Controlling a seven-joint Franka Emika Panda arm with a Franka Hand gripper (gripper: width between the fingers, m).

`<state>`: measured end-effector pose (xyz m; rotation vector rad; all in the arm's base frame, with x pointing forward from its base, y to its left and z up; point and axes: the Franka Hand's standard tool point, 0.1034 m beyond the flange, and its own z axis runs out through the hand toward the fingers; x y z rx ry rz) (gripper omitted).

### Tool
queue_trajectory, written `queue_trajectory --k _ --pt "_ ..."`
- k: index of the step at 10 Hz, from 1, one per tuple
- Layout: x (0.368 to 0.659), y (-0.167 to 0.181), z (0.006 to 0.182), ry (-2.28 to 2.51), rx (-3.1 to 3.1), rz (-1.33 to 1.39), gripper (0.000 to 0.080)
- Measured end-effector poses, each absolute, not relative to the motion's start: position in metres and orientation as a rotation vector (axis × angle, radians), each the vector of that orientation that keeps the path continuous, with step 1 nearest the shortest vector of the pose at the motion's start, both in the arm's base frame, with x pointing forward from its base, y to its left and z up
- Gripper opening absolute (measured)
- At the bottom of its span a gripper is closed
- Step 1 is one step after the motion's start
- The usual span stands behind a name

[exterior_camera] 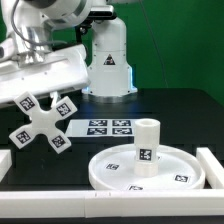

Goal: Assemble round table

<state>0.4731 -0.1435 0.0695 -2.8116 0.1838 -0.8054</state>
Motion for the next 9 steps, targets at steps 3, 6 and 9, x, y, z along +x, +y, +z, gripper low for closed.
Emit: queue_trajectory --k 3,6,9 --pt "0.472 -0.133 0.054 0.184 -2.803 -0.743 0.0216" --pt "0.473 -0.12 0.042 0.17 -2.769 -0.775 0.0216" --pt "0.473 -0.118 0.037 0.159 -2.74 -0.801 0.0217"
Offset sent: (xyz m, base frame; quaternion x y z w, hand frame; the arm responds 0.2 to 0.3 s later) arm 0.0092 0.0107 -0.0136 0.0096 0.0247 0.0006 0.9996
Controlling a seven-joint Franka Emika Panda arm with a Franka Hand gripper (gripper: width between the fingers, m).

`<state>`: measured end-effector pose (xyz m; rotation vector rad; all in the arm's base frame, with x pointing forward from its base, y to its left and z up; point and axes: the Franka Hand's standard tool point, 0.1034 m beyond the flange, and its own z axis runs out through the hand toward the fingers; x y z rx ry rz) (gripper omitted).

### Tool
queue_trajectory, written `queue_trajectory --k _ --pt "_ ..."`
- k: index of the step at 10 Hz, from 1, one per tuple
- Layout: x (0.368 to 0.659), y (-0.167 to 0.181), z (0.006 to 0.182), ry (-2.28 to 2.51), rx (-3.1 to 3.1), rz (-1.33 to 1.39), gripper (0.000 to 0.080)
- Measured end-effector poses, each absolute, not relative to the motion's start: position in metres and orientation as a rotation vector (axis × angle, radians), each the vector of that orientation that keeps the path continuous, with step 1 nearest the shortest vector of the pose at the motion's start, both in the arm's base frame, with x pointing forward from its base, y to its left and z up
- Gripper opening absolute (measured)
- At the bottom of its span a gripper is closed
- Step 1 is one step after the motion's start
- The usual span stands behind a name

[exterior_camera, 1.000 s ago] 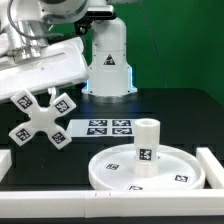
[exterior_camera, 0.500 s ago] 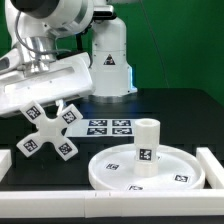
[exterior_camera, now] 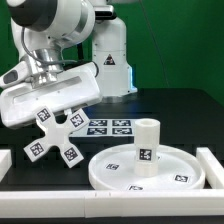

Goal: Assemble round table

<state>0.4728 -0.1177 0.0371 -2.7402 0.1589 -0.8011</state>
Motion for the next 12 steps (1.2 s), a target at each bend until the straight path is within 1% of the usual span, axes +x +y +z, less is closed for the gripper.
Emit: queue_trajectory --k 1,2,3,4,5,7,10,11,12 --pt "0.473 -0.117 0.037 0.158 -2.74 -0.799 0.0217" --pt "0.472 -0.117 0.036 0.157 -2.74 -0.798 0.0424" --pt "0.472 -0.116 0.036 0.156 -2.741 -0.796 0.0424" --pt "0.472 -0.116 0.035 0.156 -2.741 -0.795 0.0601" --pt "0.472 -0.116 0.035 0.155 -2.741 -0.794 0.0635" --pt "0.471 -0.117 0.035 0.175 -2.742 -0.776 0.0645" --pt "0.47 -0.132 0.052 0.175 -2.809 -0.672 0.0649" --pt "0.476 -0.143 0.065 0.204 -2.84 -0.612 0.0649" --pt "0.48 -0.148 0.074 0.189 -2.868 -0.625 0.0649"
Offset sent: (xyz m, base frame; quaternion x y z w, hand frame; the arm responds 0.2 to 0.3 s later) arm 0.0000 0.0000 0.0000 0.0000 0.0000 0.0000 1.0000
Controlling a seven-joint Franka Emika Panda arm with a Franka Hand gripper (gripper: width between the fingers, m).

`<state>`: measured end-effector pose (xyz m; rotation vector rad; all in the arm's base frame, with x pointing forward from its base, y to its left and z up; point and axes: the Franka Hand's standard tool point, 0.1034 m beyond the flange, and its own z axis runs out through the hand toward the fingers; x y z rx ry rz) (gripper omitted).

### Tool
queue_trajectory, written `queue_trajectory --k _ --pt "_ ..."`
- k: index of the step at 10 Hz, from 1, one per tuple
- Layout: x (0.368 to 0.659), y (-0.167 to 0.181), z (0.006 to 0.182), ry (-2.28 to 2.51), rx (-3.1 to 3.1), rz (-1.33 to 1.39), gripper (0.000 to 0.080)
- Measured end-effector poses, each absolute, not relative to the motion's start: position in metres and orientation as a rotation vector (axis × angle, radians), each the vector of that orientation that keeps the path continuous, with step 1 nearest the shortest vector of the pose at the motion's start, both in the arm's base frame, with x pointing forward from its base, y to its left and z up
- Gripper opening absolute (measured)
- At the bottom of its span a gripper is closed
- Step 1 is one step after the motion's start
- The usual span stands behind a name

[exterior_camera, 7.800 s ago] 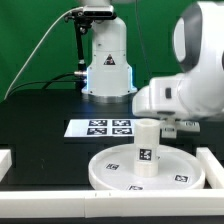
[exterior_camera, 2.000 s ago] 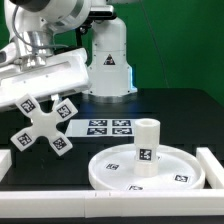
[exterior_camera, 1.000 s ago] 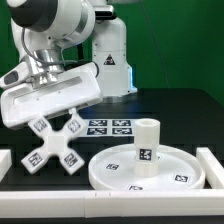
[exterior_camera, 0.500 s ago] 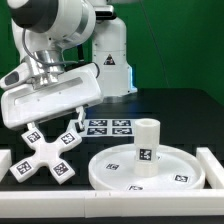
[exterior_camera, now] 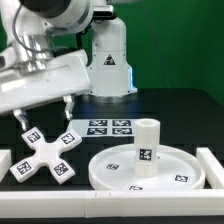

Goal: Assemble round table

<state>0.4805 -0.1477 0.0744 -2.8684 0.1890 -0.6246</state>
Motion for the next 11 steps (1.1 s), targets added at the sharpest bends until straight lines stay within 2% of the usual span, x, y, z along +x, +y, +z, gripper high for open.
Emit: queue_trajectory --k 1,2,11 --pt "0.4718 -0.1433 0.0723 0.201 -2.865 -0.603 0.0649" --pt "0.4737 -0.1446 0.0771 0.206 -2.861 -0.608 0.0649" --pt "0.474 -0.1458 0.0768 0.24 -2.861 -0.581 0.0649"
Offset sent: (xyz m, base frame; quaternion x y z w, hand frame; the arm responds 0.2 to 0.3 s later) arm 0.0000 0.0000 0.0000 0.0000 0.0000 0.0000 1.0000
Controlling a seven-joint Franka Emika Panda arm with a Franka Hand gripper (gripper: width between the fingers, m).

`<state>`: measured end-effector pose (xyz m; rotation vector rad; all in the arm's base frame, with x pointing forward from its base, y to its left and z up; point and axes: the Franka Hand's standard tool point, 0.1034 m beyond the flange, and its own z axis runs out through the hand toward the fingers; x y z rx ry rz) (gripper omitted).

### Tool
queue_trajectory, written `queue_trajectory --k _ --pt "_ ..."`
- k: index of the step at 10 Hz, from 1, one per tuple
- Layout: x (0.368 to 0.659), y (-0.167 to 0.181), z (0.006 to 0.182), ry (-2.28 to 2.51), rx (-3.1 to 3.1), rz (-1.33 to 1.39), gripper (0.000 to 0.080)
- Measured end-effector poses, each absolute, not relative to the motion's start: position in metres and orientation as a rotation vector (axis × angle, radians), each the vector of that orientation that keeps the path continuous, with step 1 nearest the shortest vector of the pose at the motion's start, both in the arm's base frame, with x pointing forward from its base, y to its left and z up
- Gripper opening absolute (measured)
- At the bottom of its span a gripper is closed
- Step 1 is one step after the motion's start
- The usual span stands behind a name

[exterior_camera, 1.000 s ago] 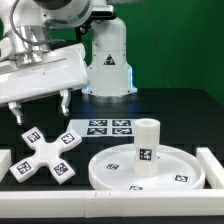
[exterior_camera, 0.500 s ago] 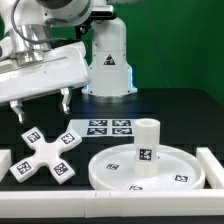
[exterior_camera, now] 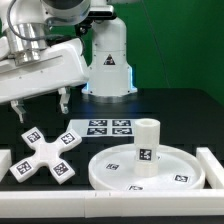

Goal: Assemble round table

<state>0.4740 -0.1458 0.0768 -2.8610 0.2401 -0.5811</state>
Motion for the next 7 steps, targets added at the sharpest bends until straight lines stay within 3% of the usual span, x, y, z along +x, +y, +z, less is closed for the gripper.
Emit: queue_trajectory --k 5,7 --pt "0.474 -0.1458 0.0768 0.24 -2.861 -0.581 0.0649" --pt "0.4776 -0.1447 0.0787 0.457 -2.833 -0.456 0.0649"
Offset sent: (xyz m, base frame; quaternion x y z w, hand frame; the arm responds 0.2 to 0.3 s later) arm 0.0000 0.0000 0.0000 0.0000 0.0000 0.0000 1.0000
